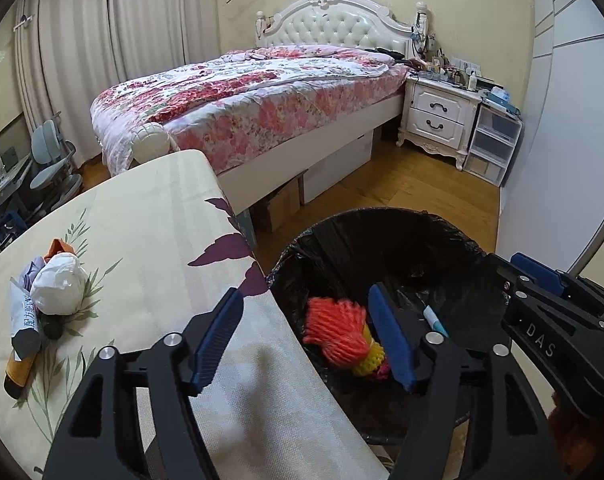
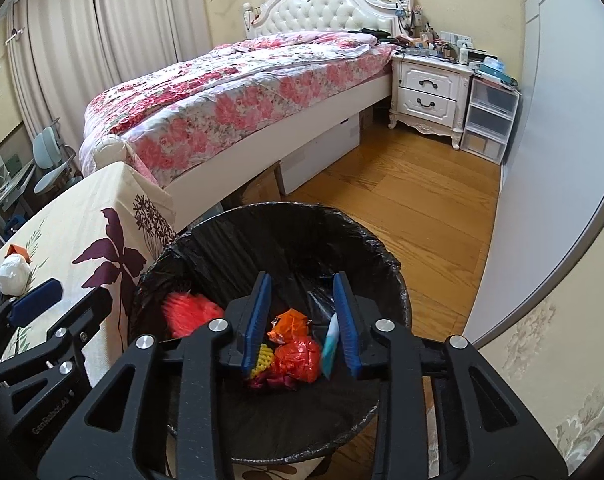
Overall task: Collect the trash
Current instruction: 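Carry both tools over the black bin and open them to drop the items, then move both open tools back over the quilt toward the remaining items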
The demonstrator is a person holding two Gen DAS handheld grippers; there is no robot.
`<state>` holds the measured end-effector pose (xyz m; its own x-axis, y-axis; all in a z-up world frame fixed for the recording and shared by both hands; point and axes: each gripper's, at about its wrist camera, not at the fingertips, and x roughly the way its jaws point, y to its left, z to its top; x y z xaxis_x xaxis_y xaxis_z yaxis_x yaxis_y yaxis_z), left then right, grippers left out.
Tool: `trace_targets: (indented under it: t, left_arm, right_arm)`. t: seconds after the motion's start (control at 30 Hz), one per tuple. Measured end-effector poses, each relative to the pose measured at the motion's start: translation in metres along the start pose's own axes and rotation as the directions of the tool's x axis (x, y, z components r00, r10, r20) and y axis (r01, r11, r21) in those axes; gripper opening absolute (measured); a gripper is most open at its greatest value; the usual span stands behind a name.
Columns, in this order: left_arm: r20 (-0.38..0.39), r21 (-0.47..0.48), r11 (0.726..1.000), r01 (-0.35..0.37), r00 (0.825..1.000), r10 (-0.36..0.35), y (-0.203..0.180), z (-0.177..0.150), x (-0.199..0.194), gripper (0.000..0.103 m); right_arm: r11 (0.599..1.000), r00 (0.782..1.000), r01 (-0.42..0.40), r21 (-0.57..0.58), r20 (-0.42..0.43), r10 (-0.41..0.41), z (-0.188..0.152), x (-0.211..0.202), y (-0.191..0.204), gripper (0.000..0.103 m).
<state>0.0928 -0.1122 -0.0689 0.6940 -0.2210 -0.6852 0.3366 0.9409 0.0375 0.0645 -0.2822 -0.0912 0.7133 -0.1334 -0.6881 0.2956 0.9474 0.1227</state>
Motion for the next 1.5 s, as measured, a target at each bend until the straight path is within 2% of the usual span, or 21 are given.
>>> trace_targets:
  t: [0.13,0.3,0.6,0.7,0.9,1.2,1.5]
  left_arm:
    - [0.020,-0.010,1.000,-0.021,1.000,0.021,0.005,0.000,-0.007,0.078]
    - [0.032,-0.044,0.998,-0.046,0.998,0.047,0.020,-0.002,-0.019,0.082]
    - [0.035,-0.106,0.985,-0.134,0.990,0.138,0.061,-0.017,-0.048,0.083]
    - [0.034,-0.132,0.974,-0.185,0.981,0.192,0.079,-0.023,-0.057,0.083]
    - [0.003,-0.190,0.950,-0.248,0.967,0.253,0.116,-0.035,-0.065,0.083]
    - [-0.048,-0.254,0.910,-0.327,0.944,0.326,0.167,-0.064,-0.082,0.083]
    - [-0.099,-0.316,0.846,-0.430,0.902,0.421,0.229,-0.090,-0.103,0.083]
  right_arm:
    - [1.000,1.000,0.024,0.005,0.015,-0.024,-0.001,-0.004,-0.002,0.055]
    - [1.000,0.999,0.026,-0.005,0.026,-0.026,-0.002,-0.012,0.003,0.070]
    - [0.999,0.999,-0.024,-0.045,0.023,0.025,-0.005,-0.023,0.031,0.071]
    - [0.996,0.999,-0.045,-0.071,0.017,0.047,-0.009,-0.026,0.047,0.071]
    - [0.986,0.994,-0.114,-0.122,-0.009,0.113,-0.018,-0.030,0.083,0.071]
    - [0.944,0.971,-0.238,-0.228,-0.045,0.234,-0.029,-0.043,0.152,0.071]
    - [0.873,0.934,-0.352,-0.337,-0.065,0.351,-0.030,-0.064,0.227,0.071]
